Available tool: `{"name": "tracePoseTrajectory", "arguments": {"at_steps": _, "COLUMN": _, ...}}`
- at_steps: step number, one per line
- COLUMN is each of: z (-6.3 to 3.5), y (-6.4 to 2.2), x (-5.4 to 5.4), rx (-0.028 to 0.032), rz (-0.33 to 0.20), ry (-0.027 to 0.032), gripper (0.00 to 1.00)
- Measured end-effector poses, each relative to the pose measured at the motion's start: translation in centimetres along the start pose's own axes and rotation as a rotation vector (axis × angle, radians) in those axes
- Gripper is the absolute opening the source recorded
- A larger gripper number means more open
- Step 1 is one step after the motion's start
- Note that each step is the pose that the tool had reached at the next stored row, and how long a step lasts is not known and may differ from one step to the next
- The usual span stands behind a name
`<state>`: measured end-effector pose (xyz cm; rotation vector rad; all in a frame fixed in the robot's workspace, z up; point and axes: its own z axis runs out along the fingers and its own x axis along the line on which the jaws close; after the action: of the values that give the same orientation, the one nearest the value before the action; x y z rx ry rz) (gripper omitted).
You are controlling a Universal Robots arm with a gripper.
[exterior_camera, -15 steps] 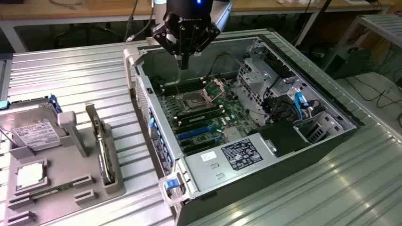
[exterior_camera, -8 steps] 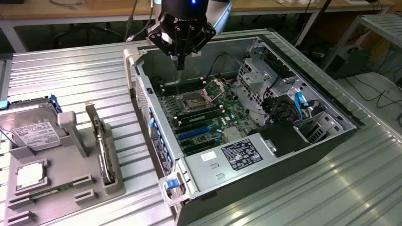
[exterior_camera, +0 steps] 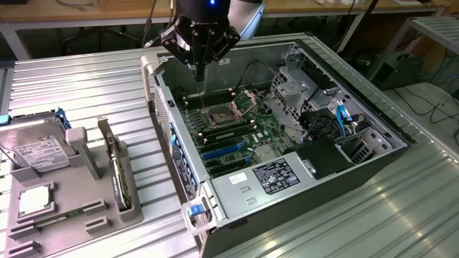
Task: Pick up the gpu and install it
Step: 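Reach for the gpu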
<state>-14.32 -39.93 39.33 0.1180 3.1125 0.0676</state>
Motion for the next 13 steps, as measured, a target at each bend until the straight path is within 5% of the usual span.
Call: {"name": "tracePoseTrajectory", "arguments": {"at_steps": 13, "z": -0.04, "y": -0.10, "x": 1.3, "rx": 0.0000, "rz": 0.000, "ry": 0.0000, "gripper": 0.11}}
